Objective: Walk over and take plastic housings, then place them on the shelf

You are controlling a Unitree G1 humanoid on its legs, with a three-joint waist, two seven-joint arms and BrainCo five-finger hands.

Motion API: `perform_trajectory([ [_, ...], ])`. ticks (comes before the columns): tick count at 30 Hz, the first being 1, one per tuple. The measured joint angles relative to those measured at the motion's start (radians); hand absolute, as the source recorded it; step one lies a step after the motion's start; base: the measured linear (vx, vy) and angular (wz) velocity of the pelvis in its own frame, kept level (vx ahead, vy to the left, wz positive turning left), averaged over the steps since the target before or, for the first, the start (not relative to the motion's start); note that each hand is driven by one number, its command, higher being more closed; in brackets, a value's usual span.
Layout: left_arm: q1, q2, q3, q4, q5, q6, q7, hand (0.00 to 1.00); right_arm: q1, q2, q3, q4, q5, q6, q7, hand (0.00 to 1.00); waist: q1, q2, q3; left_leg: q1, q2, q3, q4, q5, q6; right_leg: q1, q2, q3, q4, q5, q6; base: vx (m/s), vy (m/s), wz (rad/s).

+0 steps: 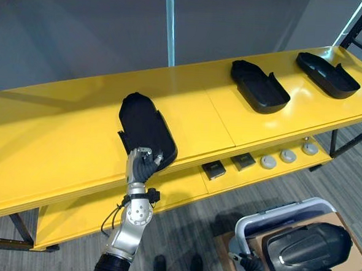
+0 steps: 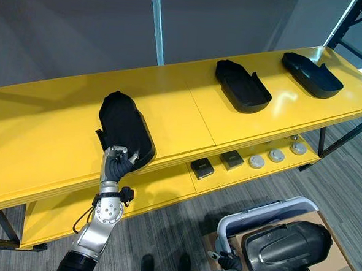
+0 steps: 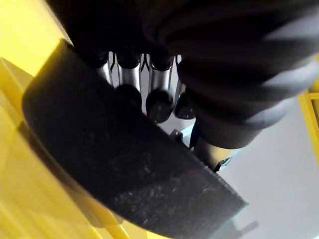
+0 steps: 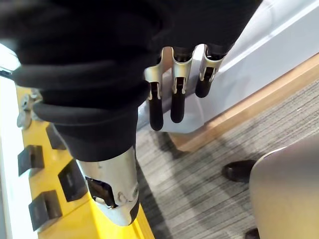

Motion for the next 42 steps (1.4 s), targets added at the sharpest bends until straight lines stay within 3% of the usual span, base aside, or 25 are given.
perform_trajectory([
  [10,-0.050,0.018,0.067,0.034,0.001,0.039,0.023,1.00,-0.021,0.000,-0.008,0.027,0.000,0.000,0.000,0.00,-0.015,0.000,0.000,0.000,0.000,0.010,0.000,0.000,0.000,0.002,0.000,0.014,-0.016,0.013,0.006,-0.01,0.009,-0.03],
  [21,-0.167,0.116,0.141,0.110,0.001,0.086,0.060,1.00,-0.023,-0.002,-0.008,0.027,0.001,-0.001,0.019,0.00,-0.025,-0.001,0.001,0.001,-0.001,0.013,0.000,0.000,0.000,0.006,0.000,0.016,-0.022,0.017,0.003,0.00,0.000,0.00],
  [27,-0.207,0.120,0.174,0.110,0.000,0.089,0.062,1.00,-0.028,-0.002,-0.008,0.027,0.002,-0.001,0.020,0.00,-0.039,0.000,0.002,0.001,-0.001,0.018,0.000,-0.001,0.000,0.004,0.000,0.021,-0.021,0.020,-0.001,0.00,0.005,-0.01],
  [33,-0.223,0.112,0.154,0.034,-0.011,0.084,0.081,1.00,-0.028,-0.002,-0.009,0.027,0.019,-0.001,0.020,0.00,-0.038,0.001,0.004,-0.003,-0.001,0.019,0.000,-0.001,0.000,-0.003,0.000,0.022,-0.016,0.019,0.000,0.00,0.000,0.00],
  [42,-0.124,0.071,0.051,-0.216,-0.011,-0.007,0.082,1.00,-0.028,-0.001,-0.017,0.027,0.020,0.000,0.019,0.00,-0.037,0.008,0.008,0.003,-0.001,0.019,0.000,-0.001,0.000,0.002,-0.001,0.022,-0.013,0.019,0.000,0.00,0.000,0.00],
])
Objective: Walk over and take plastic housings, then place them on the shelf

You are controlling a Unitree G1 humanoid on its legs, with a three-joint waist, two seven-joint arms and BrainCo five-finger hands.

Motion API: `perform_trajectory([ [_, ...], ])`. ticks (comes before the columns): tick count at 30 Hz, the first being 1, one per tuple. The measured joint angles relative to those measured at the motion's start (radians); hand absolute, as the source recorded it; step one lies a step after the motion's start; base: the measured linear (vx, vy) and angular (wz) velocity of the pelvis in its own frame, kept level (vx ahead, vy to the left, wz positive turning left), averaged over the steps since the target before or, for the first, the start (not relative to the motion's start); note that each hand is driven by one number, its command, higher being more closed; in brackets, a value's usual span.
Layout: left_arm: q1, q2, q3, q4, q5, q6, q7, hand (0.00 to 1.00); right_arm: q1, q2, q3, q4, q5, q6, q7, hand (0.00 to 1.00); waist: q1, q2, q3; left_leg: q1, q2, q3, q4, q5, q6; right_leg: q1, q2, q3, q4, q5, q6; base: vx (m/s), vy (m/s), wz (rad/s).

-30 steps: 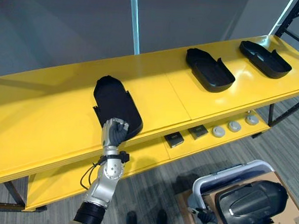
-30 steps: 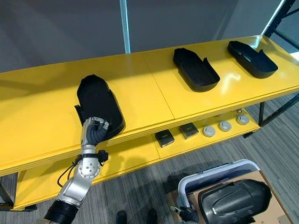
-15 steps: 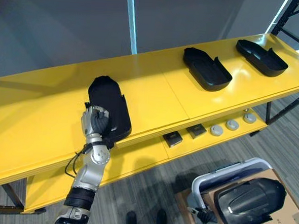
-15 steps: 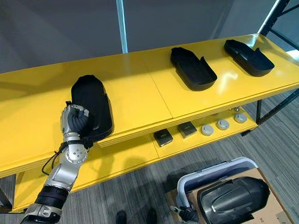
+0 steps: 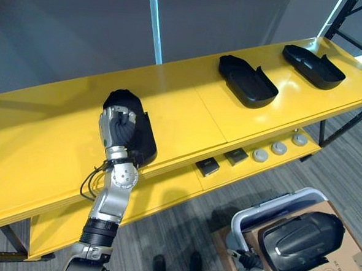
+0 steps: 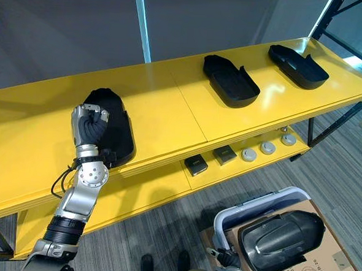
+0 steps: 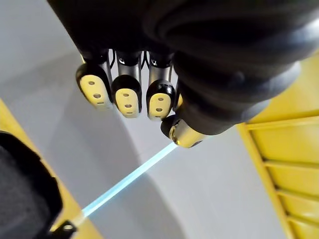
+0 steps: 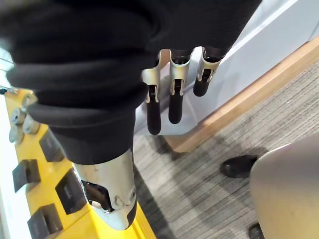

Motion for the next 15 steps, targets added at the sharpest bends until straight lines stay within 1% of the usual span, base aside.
perform_trajectory([
  [2,0.050,-0.010,-0.014,-0.017,0.000,-0.015,-0.002,1.00,0.000,0.000,0.000,0.000,0.000,0.000,0.000,0.00,0.001,0.001,0.000,0.005,0.001,0.000,0.000,0.000,0.000,0.005,0.001,0.000,0.000,-0.003,0.004,0.00,0.000,0.00],
  [5,0.133,-0.028,-0.018,-0.060,-0.008,-0.024,-0.002,1.00,0.000,0.000,0.000,0.000,0.000,0.000,-0.001,0.00,0.007,0.001,0.000,0.009,0.002,0.000,0.000,0.000,0.000,0.009,0.001,0.000,0.000,-0.006,0.009,0.00,0.000,0.00],
  [6,0.163,-0.030,-0.032,-0.074,-0.017,-0.028,-0.003,1.00,0.003,0.000,0.000,0.001,0.000,0.000,-0.002,0.00,0.018,0.001,0.000,0.010,0.002,-0.001,0.000,0.000,0.001,0.009,0.001,-0.001,0.001,-0.007,0.010,0.00,0.000,0.00],
  [7,0.192,-0.034,-0.047,-0.080,-0.026,-0.041,-0.014,1.00,0.006,-0.001,0.000,0.001,-0.001,0.000,-0.002,0.00,0.025,0.000,0.000,0.011,0.002,-0.002,0.000,0.000,0.001,0.010,0.001,-0.001,0.003,-0.008,0.012,0.00,0.000,0.03],
  [9,0.230,-0.043,-0.058,-0.081,-0.028,-0.051,-0.031,1.00,0.008,-0.001,0.000,0.001,-0.001,0.000,-0.003,0.00,0.030,0.000,0.000,0.011,0.001,-0.007,0.000,0.000,0.001,0.011,0.000,-0.007,0.005,-0.010,0.015,0.00,0.000,0.08],
  [13,0.327,-0.062,-0.084,-0.081,-0.037,-0.058,-0.072,1.00,0.009,0.000,0.002,0.001,-0.001,0.000,-0.008,0.00,0.033,0.000,0.000,0.011,-0.002,-0.015,0.000,0.000,0.001,0.011,-0.004,-0.016,0.011,-0.013,0.019,0.00,0.000,0.06],
  [15,0.355,-0.062,-0.100,-0.080,-0.037,-0.059,-0.089,1.00,0.012,-0.001,0.003,0.001,-0.001,0.000,-0.011,0.00,0.046,-0.001,-0.001,0.011,-0.003,-0.016,0.000,0.000,0.001,0.011,-0.006,-0.017,0.012,-0.013,0.019,0.00,0.000,0.00],
])
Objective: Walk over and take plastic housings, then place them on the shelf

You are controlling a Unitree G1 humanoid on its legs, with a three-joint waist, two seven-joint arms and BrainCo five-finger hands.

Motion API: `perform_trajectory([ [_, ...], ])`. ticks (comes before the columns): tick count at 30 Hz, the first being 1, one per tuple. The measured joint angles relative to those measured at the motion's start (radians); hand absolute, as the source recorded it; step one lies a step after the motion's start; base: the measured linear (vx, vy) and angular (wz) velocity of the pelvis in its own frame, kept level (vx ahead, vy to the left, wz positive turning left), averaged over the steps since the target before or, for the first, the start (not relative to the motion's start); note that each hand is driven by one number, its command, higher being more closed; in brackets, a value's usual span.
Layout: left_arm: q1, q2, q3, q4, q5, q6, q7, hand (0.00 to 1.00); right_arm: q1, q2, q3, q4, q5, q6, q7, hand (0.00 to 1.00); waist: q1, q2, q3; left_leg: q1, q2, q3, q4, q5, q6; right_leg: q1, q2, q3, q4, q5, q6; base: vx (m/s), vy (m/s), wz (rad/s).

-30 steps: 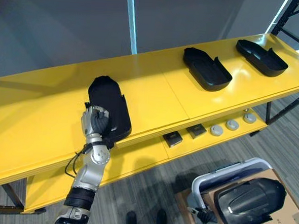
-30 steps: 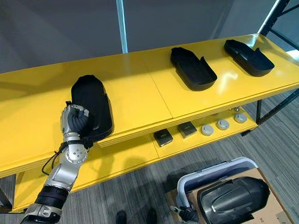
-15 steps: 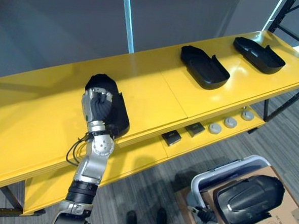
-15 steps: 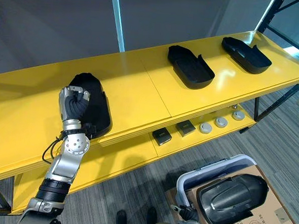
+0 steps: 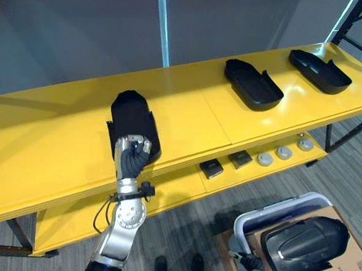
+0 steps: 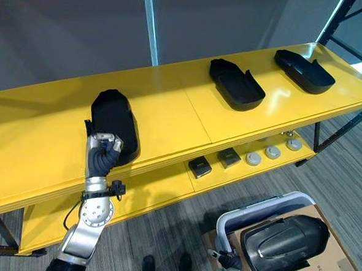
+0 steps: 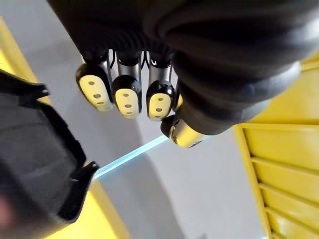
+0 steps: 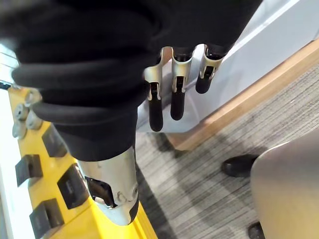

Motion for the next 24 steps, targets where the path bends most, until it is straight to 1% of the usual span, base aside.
perform_trajectory([
  [2,0.024,-0.001,-0.019,0.015,0.000,-0.004,-0.020,1.00,0.008,-0.001,0.004,0.000,0.000,0.000,-0.011,0.00,0.011,-0.005,-0.003,-0.001,-0.001,-0.003,0.000,0.000,0.000,0.000,-0.001,-0.004,0.000,-0.001,0.001,0.00,0.004,0.04],
  [8,0.048,0.001,-0.027,0.118,0.005,-0.002,-0.067,1.00,0.008,0.000,0.019,0.000,-0.001,0.001,-0.012,0.00,0.010,-0.012,-0.008,-0.007,-0.003,-0.005,0.000,-0.001,0.000,-0.004,-0.004,-0.008,-0.002,-0.001,0.001,0.00,0.001,0.01],
  [13,0.049,0.001,-0.029,0.151,0.014,-0.001,-0.082,1.00,0.009,-0.001,0.019,0.000,-0.001,0.001,-0.013,0.00,0.010,-0.013,-0.009,-0.013,-0.007,-0.005,0.000,-0.006,0.002,-0.005,-0.007,-0.009,-0.013,-0.001,0.001,0.00,0.003,0.01],
  [19,0.042,0.001,-0.021,0.208,0.040,0.018,-0.083,1.00,0.010,0.000,0.019,0.000,-0.001,0.004,-0.013,0.00,0.009,-0.016,-0.012,-0.016,-0.008,-0.005,0.000,-0.008,0.010,-0.006,-0.008,-0.008,-0.018,-0.002,0.002,0.03,0.009,-0.02],
  [21,0.028,0.000,-0.011,0.209,0.049,0.027,-0.075,1.00,0.010,0.000,0.018,0.000,-0.001,0.005,-0.014,0.00,0.009,-0.016,-0.012,-0.017,-0.008,-0.005,0.000,-0.010,0.013,-0.007,-0.008,-0.009,-0.019,-0.002,0.004,0.02,0.005,0.01],
  [24,0.000,0.002,-0.008,0.208,0.052,0.029,-0.058,1.00,0.009,0.000,0.018,0.000,-0.001,0.005,-0.014,0.00,0.008,-0.016,-0.012,-0.020,-0.009,-0.005,0.001,-0.011,0.014,-0.009,-0.008,-0.009,-0.019,-0.001,0.002,0.00,0.000,0.00],
])
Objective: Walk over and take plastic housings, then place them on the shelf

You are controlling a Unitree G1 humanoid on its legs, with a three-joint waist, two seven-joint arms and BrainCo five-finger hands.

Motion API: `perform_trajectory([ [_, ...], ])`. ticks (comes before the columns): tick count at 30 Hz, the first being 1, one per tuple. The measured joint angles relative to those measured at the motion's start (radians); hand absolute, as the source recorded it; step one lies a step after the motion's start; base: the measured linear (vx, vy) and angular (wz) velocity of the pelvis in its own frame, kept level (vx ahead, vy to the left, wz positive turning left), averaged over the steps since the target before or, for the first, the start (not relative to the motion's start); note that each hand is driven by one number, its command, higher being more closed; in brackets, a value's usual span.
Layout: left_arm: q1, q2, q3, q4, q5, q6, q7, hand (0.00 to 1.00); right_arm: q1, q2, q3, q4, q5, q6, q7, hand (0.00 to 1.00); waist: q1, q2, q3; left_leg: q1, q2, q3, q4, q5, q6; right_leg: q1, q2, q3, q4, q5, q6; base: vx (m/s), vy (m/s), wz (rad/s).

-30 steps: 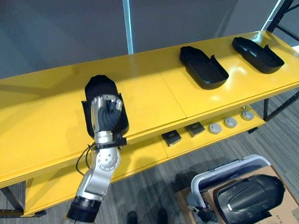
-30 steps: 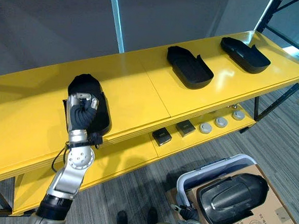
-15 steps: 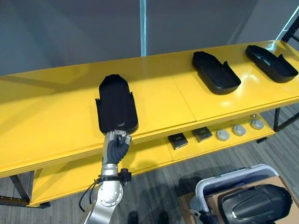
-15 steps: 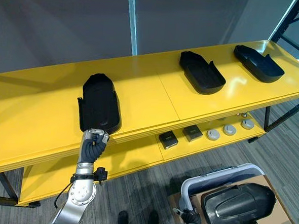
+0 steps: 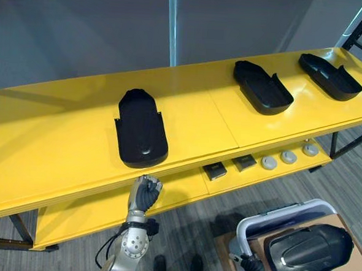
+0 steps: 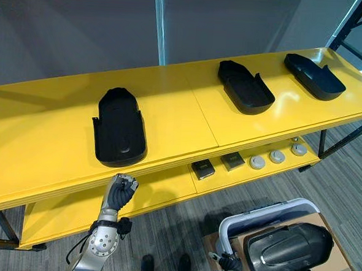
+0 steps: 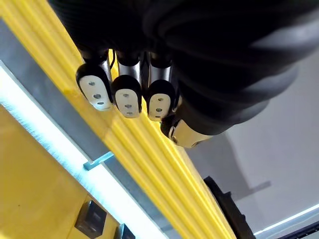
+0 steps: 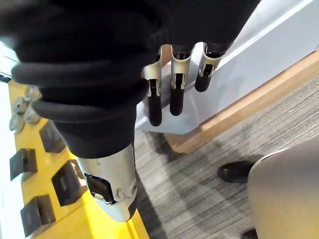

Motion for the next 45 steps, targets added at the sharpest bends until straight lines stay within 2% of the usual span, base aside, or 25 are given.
perform_trajectory([
  [5,-0.022,-0.001,0.000,-0.001,0.038,0.000,0.027,1.00,-0.001,0.000,0.000,0.000,0.000,0.000,-0.001,0.00,-0.001,0.002,-0.001,-0.011,-0.001,0.000,0.005,0.001,0.001,-0.011,0.000,0.000,0.001,0.002,-0.003,0.00,0.000,0.00],
  [23,-0.071,0.000,0.001,-0.002,0.037,0.022,0.050,1.00,-0.001,-0.003,-0.002,0.000,0.000,-0.001,-0.002,0.00,-0.002,0.014,-0.001,-0.012,-0.002,-0.002,0.000,0.001,0.001,-0.013,-0.001,0.001,0.001,0.002,-0.004,0.00,0.000,0.00],
  [38,-0.114,0.000,0.004,-0.002,0.036,0.022,0.082,1.00,-0.004,-0.003,-0.003,0.001,0.000,0.000,-0.002,0.00,-0.010,0.015,-0.001,-0.012,-0.003,-0.001,0.000,0.000,0.001,-0.014,-0.002,0.001,0.001,0.002,-0.004,0.00,0.000,0.00],
  [45,-0.186,0.003,0.055,0.059,0.035,0.056,0.082,1.00,-0.006,-0.004,-0.012,0.001,-0.001,0.002,-0.002,0.00,-0.015,0.016,-0.001,-0.012,-0.003,0.000,0.000,0.001,0.001,-0.013,-0.002,0.002,0.000,0.003,-0.004,0.00,0.000,0.00],
])
